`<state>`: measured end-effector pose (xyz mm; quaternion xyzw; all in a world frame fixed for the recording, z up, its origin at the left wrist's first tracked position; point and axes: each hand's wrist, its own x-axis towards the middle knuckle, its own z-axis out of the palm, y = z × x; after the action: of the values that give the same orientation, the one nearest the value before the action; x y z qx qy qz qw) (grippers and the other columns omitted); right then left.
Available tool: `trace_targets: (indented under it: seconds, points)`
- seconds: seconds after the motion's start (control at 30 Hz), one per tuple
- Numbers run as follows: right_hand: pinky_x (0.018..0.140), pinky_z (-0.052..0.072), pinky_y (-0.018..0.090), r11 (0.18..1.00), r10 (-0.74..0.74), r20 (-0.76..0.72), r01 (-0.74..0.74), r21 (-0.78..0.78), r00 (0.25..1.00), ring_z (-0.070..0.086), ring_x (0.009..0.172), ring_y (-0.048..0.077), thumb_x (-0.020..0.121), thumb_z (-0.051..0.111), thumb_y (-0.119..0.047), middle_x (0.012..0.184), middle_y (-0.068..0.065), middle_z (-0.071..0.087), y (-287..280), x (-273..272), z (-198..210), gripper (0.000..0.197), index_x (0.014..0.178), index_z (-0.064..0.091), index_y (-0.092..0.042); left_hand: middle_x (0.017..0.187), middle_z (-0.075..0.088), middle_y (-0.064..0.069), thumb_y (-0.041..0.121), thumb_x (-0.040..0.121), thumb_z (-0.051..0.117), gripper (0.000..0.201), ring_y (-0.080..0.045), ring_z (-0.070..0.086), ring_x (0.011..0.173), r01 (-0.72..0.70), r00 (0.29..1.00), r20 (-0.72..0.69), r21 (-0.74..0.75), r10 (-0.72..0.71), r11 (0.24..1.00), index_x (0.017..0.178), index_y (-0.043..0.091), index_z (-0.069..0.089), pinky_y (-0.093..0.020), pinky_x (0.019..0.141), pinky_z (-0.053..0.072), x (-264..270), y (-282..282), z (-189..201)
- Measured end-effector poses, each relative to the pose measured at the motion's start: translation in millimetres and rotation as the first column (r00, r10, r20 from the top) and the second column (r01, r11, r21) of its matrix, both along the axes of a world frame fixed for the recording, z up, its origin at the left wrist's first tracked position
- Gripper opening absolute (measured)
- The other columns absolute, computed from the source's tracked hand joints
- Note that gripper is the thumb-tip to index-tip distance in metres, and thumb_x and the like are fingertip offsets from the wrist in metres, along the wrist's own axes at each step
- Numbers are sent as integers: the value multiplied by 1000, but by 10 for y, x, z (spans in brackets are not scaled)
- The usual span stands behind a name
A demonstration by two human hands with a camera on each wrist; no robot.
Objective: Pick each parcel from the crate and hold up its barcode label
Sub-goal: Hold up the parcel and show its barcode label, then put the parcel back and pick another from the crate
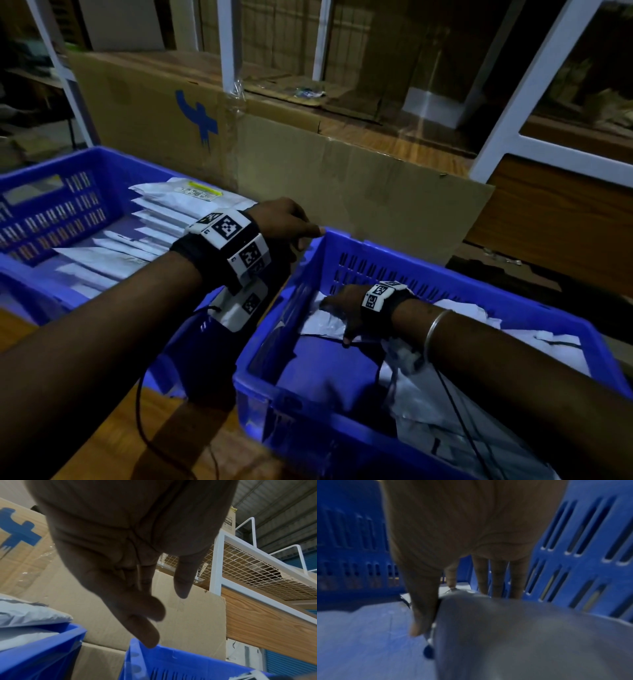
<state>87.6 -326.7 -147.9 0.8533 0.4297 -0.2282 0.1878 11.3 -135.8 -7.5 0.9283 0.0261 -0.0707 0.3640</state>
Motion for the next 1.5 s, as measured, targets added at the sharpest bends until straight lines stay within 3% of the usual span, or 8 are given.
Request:
trace_targets:
  seconds: [0.2, 0.33, 0.47, 0.7, 0.83, 0.97, 1.3, 1.5]
  points:
    - [95, 50, 40, 997, 13, -40, -10, 77, 999, 58, 113, 33, 61, 88, -45, 123, 14, 61, 14, 44, -42, 87, 135, 50, -20, 84, 72, -9, 40, 91, 63, 40, -15, 65, 66, -31, 999, -13, -56, 31, 998, 95, 1, 71, -15, 53, 47, -7, -50, -6]
    - [99, 44, 35, 989, -71, -25, 73, 130, 997, 56, 119, 30, 69, 85, -43, 130, 11, 60, -37, 76, 168, 78, 135, 53, -16, 76, 69, -9, 32, 92, 63, 32, -28, 67, 75, 8, 999, -41, -143, -14, 990, 79, 3, 66, -35, 71, 54, -25, -157, 58]
    - [89, 44, 31, 984, -141, 45, 135, 120, 989, 59, 111, 30, 79, 77, -43, 124, 11, 63, -180, 18, 543, 60, 126, 58, -11, 87, 71, -19, 32, 91, 64, 35, -39, 69, 85, 9, 998, -55, -178, -19, 984, 93, -2, 68, -51, 82, 57, -37, -344, 104]
    - [67, 35, 26, 973, -202, 71, 191, 132, 977, 53, 75, 23, 81, 75, -22, 85, 8, 63, -773, -269, 1170, 22, 93, 69, -5, 92, 72, -17, 37, 91, 64, 37, -25, 62, 61, 17, 998, -58, -109, -23, 994, 100, 1, 69, -13, 38, 40, -101, -782, 108]
    - [73, 46, 29, 963, -243, 63, 233, 133, 968, 61, 83, 25, 79, 77, -22, 92, 6, 69, -1243, -548, 1404, 26, 100, 71, -8, 84, 68, -19, 32, 90, 66, 39, -24, 61, 55, 79, 994, -54, -199, -92, 977, 103, -5, 66, -23, 45, 51, -147, -1054, 102]
    - [83, 49, 28, 954, -291, 48, 286, 93, 955, 65, 98, 23, 81, 77, -28, 105, 6, 73, -1611, -757, 1436, 34, 111, 71, -14, 87, 66, -19, 31, 91, 65, 37, -17, 58, 49, 116, 990, -54, -230, -132, 966, 102, -4, 65, -16, 34, 39, -256, -1307, 41]
    - [73, 37, 20, 880, -446, 44, 430, 202, 894, 64, 96, 20, 83, 74, -32, 103, 3, 72, -2134, -862, 1252, 27, 103, 75, -15, 81, 65, -15, 31, 91, 65, 42, -19, 59, 59, 87, 986, -109, -323, -129, 942, 112, -5, 62, -25, 49, 52, -229, -1692, -94]
    - [74, 38, 20, 822, -518, 30, 488, 292, 855, 64, 99, 20, 83, 74, -32, 106, 1, 71, -2211, -780, 1155, 24, 102, 74, -17, 92, 63, -19, 30, 91, 65, 45, -17, 64, 49, 52, 985, -139, -331, -103, 942, 115, -8, 60, -16, 32, 37, -167, -1849, -259]
